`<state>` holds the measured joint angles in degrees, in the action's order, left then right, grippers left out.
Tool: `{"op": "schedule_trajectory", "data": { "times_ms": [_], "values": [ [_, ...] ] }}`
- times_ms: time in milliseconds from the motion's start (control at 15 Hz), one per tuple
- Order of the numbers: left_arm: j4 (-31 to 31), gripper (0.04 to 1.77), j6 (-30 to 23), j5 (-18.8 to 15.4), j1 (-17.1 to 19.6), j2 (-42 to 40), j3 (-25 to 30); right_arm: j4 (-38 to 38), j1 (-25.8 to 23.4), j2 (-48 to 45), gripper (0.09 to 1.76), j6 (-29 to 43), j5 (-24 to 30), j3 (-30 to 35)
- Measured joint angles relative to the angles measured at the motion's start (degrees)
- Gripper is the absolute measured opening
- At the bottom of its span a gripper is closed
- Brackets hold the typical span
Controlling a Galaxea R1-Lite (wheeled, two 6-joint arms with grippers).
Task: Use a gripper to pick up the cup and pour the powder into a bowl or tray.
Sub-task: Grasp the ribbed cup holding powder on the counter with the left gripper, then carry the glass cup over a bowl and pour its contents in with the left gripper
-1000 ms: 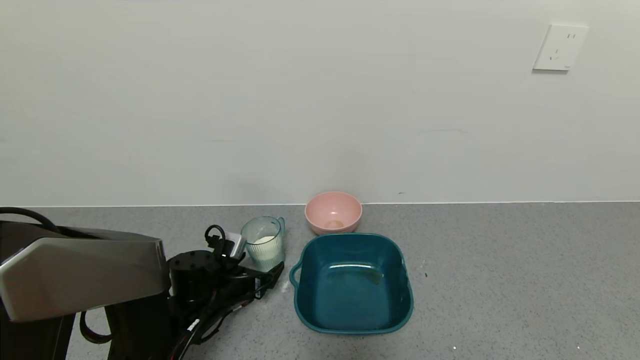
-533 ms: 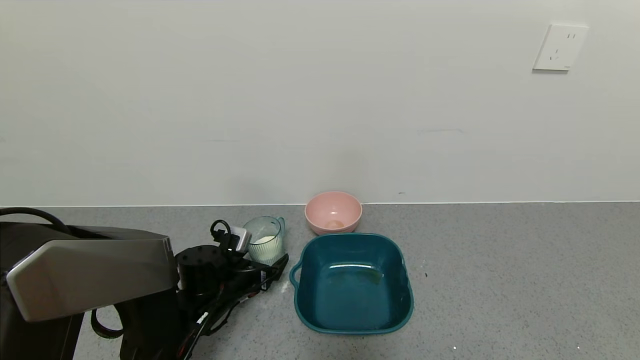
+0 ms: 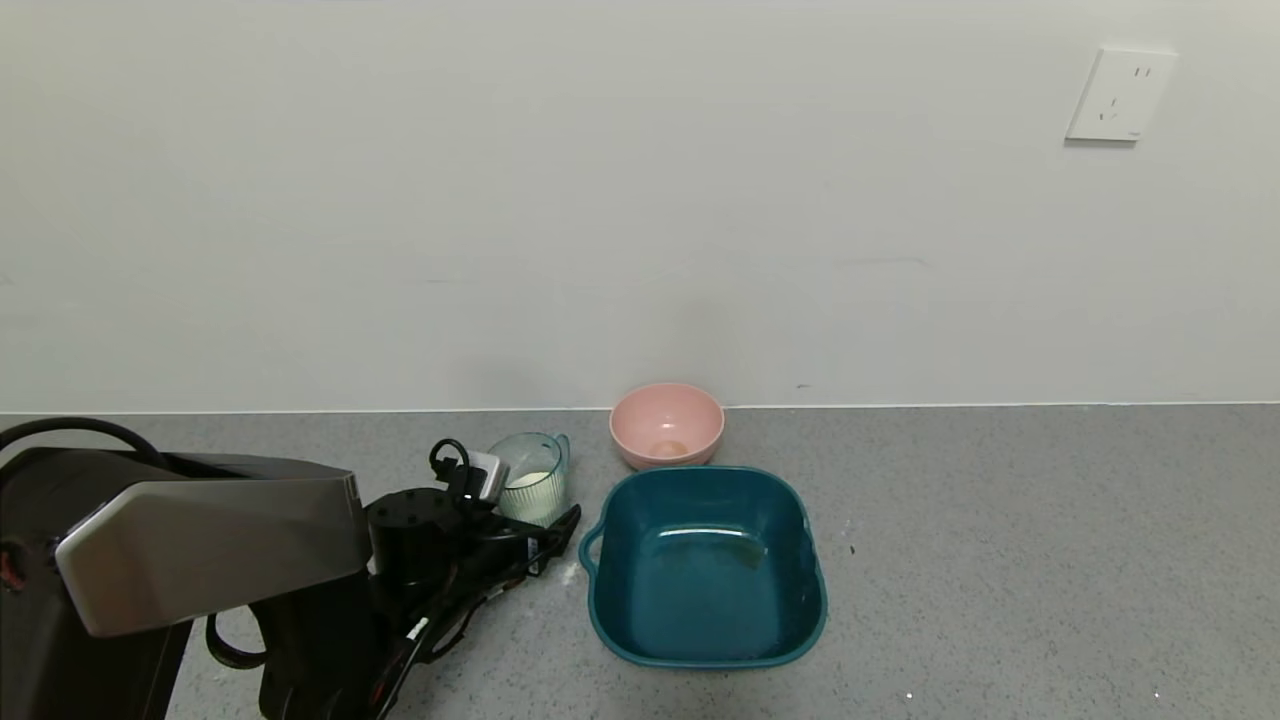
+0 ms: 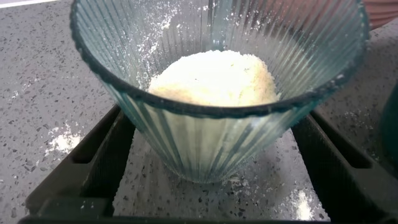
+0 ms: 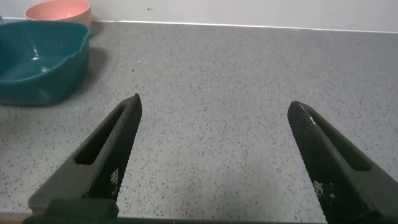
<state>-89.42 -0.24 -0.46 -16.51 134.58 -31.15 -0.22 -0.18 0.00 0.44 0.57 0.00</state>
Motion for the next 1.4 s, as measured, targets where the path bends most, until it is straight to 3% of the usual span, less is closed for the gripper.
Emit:
{"op": "schedule_trajectory", "data": {
  "times_ms": [333,467,600,1400],
  "values": [
    [-0.02,1.72,0.00,0.02,-0.02,0.69,-1.15,-0.02,0.00,0.00,1.71,0.00,0.02,0.00],
    [0.04,1.39,0.02,0.05,0.00,0.95,-1.32,-0.02,0.00,0.00,1.71,0.00,0.02,0.00],
    [0.01,1.29,0.06,0.05,-0.02,1.05,-1.43,-0.02,0.00,0.00,1.71,0.00,0.00,0.00],
    [0.00,1.26,0.09,0.95,-0.02,0.73,-1.07,0.00,0.00,0.00,1.71,-0.02,0.02,0.00]
  ]
}}
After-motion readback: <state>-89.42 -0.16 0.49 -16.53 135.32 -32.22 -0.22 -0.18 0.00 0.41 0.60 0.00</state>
